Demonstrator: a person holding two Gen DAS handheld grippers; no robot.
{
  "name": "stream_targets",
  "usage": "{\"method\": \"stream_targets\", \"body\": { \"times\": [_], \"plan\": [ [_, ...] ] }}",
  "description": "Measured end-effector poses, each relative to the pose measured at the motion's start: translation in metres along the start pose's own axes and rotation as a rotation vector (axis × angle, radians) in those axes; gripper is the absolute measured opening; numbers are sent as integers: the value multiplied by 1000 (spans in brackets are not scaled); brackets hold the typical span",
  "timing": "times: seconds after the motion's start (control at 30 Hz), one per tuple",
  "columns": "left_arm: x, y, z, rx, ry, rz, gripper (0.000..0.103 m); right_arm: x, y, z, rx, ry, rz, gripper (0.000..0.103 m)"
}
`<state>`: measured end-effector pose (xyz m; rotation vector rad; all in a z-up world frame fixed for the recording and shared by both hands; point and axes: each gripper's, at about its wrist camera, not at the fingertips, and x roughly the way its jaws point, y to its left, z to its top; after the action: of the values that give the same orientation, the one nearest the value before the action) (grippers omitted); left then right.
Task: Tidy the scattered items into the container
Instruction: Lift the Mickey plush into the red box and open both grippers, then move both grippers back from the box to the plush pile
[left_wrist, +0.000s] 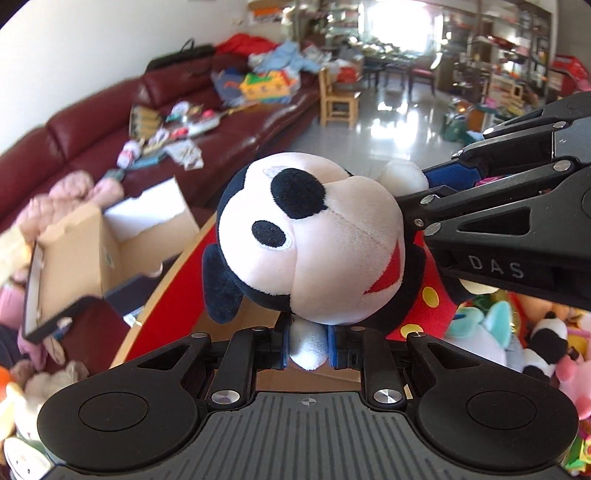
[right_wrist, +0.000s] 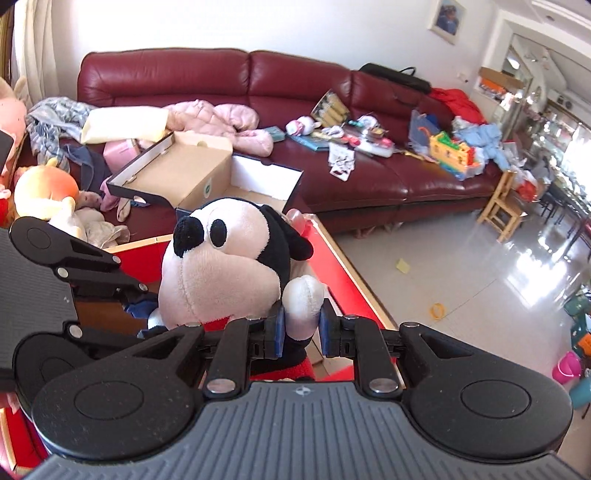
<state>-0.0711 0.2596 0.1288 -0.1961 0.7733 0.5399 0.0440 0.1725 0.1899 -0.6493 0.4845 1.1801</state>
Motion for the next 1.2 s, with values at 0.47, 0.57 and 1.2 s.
{"method": "stream_targets", "body": {
  "times": [0.47,0.57,1.2],
  "plan": [
    [117,30,2,-145,192,53,63,88,-31,-16,33,58,-46,73],
    [122,24,-2,-122,206,42,67,84,-36,-29,-4,68,-64,73],
    [95,-26,-4,-26,153,-67,69,22,-71,-74,59,86,-128,73]
  ]
}}
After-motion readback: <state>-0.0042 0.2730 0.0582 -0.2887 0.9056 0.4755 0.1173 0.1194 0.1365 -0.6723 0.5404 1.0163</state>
